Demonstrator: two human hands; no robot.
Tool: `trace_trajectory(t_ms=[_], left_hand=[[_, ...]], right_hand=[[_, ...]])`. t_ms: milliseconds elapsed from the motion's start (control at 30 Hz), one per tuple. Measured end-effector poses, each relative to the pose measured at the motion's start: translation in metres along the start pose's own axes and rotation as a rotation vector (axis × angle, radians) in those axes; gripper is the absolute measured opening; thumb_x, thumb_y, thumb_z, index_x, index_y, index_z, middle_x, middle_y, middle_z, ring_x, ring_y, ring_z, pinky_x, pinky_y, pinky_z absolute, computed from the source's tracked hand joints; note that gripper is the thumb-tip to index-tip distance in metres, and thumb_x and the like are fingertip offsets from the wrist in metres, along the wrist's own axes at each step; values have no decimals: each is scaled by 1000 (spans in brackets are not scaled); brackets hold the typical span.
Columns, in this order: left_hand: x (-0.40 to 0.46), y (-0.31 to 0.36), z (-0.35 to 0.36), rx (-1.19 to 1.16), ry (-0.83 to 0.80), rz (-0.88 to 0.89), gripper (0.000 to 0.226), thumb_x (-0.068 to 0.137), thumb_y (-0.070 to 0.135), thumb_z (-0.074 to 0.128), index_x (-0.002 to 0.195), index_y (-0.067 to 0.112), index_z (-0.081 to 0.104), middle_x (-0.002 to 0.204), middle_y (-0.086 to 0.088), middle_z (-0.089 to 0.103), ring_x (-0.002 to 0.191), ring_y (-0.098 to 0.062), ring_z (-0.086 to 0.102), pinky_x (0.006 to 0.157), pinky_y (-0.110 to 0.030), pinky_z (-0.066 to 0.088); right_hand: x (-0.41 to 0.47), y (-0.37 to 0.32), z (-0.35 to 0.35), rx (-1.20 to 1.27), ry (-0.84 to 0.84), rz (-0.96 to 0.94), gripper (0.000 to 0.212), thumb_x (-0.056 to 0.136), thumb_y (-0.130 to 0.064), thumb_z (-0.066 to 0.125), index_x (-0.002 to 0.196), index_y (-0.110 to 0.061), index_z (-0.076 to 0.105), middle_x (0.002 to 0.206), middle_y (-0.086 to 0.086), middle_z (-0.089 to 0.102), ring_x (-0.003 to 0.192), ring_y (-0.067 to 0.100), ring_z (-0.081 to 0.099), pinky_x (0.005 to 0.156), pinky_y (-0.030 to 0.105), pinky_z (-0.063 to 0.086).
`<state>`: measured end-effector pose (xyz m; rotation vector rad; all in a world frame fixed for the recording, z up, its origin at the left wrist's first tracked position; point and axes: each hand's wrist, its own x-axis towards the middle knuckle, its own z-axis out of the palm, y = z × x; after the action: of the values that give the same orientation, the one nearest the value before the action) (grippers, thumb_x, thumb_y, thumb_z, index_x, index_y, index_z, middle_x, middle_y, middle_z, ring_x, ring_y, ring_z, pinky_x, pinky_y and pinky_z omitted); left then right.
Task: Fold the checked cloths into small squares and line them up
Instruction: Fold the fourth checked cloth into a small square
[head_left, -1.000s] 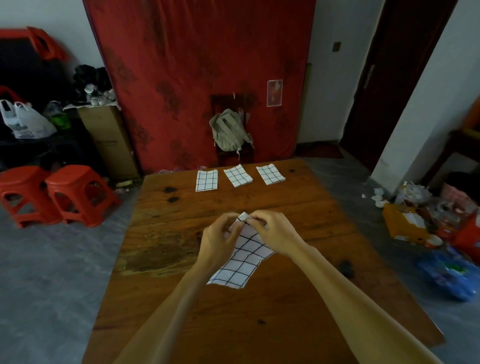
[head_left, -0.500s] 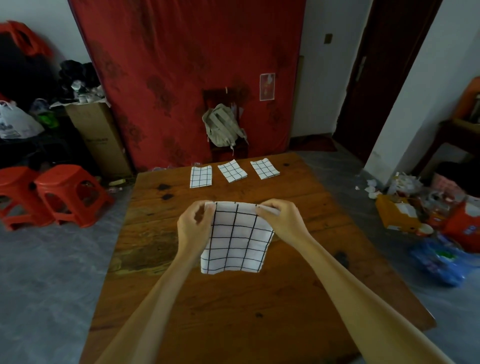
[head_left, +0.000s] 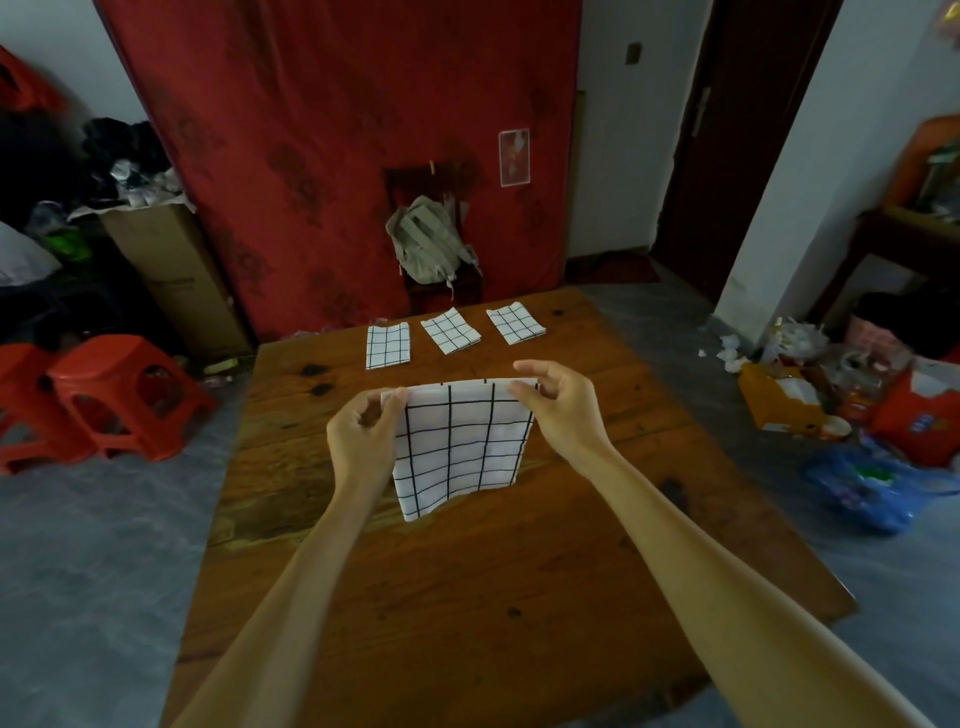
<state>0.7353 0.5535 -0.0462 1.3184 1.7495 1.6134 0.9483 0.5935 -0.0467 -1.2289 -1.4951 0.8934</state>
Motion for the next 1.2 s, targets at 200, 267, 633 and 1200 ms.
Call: trace_trajectory(t_ms=[200,267,633,1200], left_hand=[[-3,-5,0,-36,-15,-17,16,91,30,61,88,17,71,84,6,69,82,-10,64,71,-26,52],[-4,-6,-1,-40,-18,-11,14,91,30,61,87,21,71,84,8,70,82,-9,64,71,-27,53],[-8,-2,-1,-59,-50,-3,11,92,24,60,91,24,71,87,10,70,83,-2,65,74,-22,53],[-9,3,17,-86,-111,24,12,88,20,65,98,22,72,93,12,71,86,9,63,74,-7,49]], right_hand=[[-2,1,0,3,17,-31,22,90,-24,66,112,-22,64,106,-8,69,94,1,65,81,15,52],[-2,1,0,7,20,-32,21,90,-23,66,111,-22,65,104,-9,69,92,1,66,80,15,52],[-3,3,-5,67,32,3,18,90,-19,66,109,-21,67,101,-13,68,93,-7,64,81,10,50],[-4,6,2,-442,-31,-273,41,95,-27,58,135,-25,52,144,-6,48,137,9,35,115,35,21]])
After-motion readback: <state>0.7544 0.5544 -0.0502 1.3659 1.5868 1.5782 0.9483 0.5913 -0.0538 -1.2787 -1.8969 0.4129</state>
